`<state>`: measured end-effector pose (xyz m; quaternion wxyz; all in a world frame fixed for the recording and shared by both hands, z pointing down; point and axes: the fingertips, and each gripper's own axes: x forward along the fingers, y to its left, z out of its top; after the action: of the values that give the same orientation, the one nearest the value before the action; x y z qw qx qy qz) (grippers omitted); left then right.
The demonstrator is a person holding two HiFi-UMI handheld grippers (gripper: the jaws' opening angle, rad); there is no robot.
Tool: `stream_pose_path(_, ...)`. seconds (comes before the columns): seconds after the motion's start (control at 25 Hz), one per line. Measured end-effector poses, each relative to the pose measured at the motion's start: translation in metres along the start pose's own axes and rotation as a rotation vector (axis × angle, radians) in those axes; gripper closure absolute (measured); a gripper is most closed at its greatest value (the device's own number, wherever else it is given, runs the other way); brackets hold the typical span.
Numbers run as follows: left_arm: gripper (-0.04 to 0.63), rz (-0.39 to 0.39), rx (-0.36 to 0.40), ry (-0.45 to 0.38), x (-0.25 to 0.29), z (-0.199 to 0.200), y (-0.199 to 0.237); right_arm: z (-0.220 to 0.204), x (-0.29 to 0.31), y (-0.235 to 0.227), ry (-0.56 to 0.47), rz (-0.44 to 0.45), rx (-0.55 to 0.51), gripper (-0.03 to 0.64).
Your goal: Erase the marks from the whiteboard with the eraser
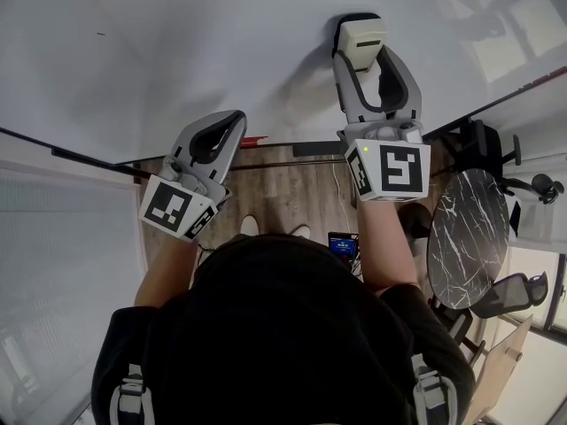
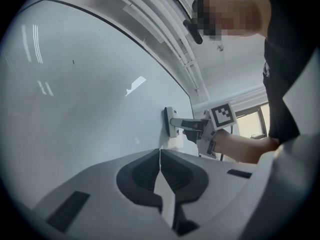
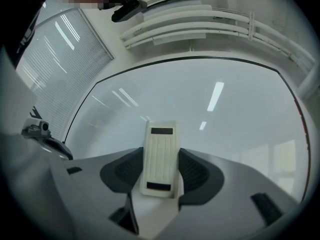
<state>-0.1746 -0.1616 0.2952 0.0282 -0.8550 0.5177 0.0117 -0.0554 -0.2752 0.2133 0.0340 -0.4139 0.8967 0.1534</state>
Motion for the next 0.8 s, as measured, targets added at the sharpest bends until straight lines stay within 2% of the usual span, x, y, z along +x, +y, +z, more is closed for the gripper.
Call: stream_pose_path(0.8,0.588,-0.099,-0.002,-0.004,0.042,-0.004,-0.030,-0.033,-0.046,-0.136,0.068,-0.264,0.042,0.394)
